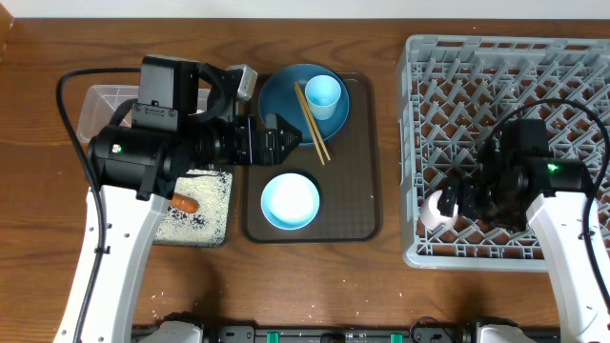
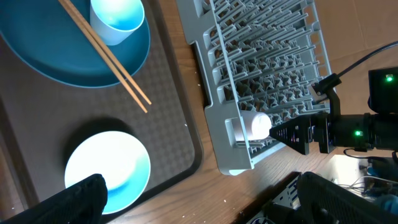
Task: Sort waste into correct bins and load items into the dishwasher rack
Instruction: 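Move the left gripper to the light-blue cup and grip its rim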
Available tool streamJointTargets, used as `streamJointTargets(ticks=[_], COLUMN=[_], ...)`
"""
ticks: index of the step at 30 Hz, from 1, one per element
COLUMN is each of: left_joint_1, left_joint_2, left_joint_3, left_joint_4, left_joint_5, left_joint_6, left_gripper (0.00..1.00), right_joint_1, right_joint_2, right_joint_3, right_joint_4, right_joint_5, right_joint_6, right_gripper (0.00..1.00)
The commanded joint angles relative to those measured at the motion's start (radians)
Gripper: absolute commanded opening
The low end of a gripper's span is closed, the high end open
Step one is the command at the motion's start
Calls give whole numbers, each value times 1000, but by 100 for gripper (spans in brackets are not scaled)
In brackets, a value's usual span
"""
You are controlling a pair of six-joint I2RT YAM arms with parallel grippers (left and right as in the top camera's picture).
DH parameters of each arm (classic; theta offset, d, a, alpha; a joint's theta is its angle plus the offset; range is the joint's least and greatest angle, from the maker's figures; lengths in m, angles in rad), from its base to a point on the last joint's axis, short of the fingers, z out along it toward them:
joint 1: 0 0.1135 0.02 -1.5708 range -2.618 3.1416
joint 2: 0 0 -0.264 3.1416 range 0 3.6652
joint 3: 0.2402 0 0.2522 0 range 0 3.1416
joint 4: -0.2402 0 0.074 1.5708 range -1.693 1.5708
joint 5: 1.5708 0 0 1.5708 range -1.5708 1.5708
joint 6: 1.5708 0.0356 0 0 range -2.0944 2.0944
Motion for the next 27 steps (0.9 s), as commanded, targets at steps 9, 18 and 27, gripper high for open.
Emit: streamJointTargets(ticks=[9,18,27], left_joint_1=[6,-4,-7], left_joint_2=[1,21,154], left_joint_3=[-5,-5,-5], left_joint_4=[47,235,385], left_joint_5=[-11,-12,-39], left_joint_6=[-17,-17,-232], left_gripper=[100,100,75], right_joint_1=[-6,-5,-5], right_joint_2=[2,2,2], right_joint_3=[23,23,23], right_joint_4=[0,0,0], right_joint_5=[-1,-1,-1], right_joint_6=[-11,-10,-11], right_gripper=[99,99,99])
